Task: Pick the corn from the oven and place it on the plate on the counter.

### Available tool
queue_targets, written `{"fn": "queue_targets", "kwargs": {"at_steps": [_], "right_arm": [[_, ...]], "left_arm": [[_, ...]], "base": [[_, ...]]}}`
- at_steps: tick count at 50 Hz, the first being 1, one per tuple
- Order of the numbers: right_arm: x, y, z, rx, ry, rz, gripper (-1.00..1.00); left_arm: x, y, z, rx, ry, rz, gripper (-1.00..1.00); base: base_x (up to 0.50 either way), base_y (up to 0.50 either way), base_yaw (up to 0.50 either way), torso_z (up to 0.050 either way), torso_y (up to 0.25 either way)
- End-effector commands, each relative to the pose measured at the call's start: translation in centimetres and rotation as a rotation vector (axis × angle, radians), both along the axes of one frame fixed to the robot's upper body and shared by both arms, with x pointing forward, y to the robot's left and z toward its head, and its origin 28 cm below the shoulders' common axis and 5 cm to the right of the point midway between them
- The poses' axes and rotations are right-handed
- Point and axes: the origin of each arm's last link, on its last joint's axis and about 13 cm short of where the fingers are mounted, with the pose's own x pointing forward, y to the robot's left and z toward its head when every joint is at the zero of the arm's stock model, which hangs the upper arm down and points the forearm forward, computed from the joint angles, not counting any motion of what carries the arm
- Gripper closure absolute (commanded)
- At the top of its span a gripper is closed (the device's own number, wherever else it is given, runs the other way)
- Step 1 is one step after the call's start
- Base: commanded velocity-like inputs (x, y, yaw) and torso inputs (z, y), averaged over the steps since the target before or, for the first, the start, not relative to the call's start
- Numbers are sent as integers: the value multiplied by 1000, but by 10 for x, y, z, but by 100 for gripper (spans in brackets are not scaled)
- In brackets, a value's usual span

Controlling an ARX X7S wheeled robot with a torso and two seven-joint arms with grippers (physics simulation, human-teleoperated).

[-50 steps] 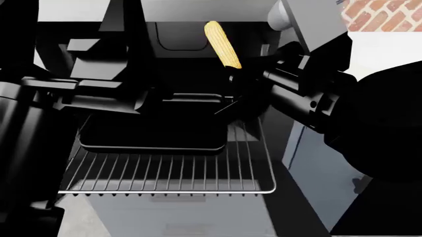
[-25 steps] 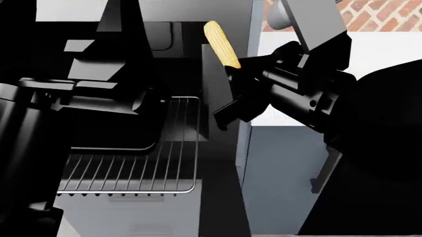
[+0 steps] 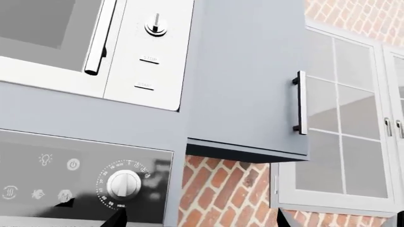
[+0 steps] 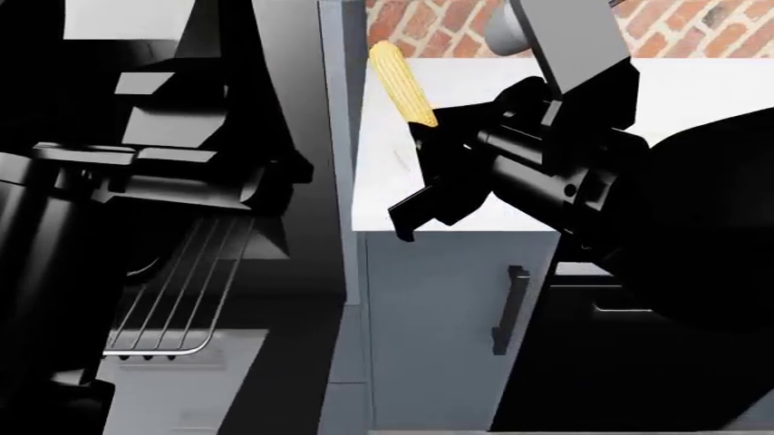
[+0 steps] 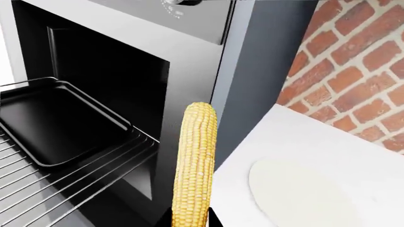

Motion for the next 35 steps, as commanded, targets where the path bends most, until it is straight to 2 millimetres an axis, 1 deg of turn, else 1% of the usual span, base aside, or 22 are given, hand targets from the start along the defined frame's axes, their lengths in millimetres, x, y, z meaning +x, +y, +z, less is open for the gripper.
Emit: {"fn": "queue_targets", "kwargs": {"at_steps": [1, 8, 25, 35], "right_arm": [[1, 0, 1, 0, -16, -10, 100], [1, 1, 4, -1, -21, -5, 100], [3, 2, 2, 5, -19, -4, 100], [0, 1, 0, 10, -19, -6, 100]], "left_arm": [[0, 0, -1, -2, 0, 0, -100], [0, 1, -1, -3, 1, 5, -100], [0, 1, -2, -2, -2, 8, -100], [-1, 1, -1, -4, -4, 10, -100]], "base": [[0, -500, 0, 0, 0], [0, -500, 0, 0, 1], [0, -500, 0, 0, 1], [0, -500, 0, 0, 0]]}}
